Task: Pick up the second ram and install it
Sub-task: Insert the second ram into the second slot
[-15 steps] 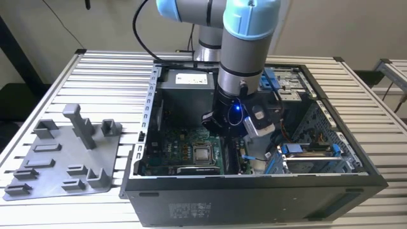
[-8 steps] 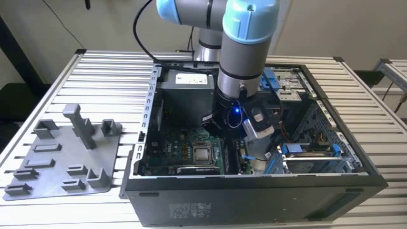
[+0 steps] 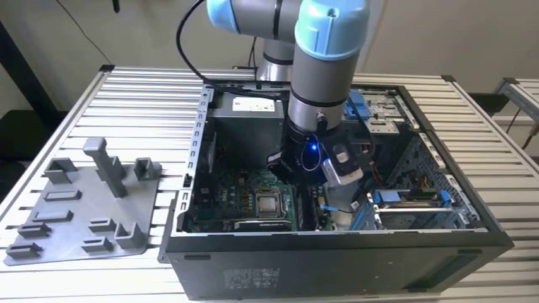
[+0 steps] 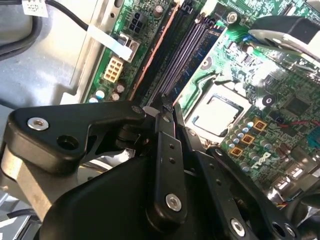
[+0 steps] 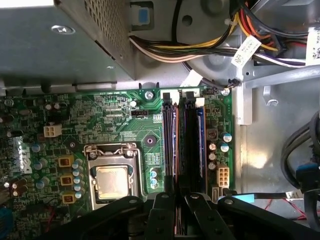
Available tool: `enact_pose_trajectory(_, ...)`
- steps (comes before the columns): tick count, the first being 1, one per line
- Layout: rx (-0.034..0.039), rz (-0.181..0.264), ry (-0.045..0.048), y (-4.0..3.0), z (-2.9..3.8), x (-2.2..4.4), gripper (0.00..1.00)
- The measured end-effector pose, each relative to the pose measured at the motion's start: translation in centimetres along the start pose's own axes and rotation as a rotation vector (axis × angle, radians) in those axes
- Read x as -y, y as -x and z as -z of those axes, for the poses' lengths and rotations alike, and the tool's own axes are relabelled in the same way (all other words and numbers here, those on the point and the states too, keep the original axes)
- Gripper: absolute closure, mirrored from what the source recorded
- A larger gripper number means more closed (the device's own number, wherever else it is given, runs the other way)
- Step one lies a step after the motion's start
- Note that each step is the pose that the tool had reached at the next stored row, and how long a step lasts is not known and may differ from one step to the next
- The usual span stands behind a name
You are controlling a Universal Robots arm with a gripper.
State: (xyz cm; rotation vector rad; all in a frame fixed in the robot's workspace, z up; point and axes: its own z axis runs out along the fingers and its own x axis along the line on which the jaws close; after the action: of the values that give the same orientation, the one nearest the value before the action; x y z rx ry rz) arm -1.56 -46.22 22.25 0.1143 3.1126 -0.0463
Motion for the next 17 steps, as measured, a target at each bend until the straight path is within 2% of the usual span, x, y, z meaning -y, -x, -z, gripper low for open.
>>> enact_pose_trajectory(9, 0.0, 0.0, -0.0001, 0.25, -0.12, 0.02, 0.86)
enact_pose_trajectory(17, 0.0003, 0.002, 0.0003, 0.06, -0.21, -0.15, 0.86)
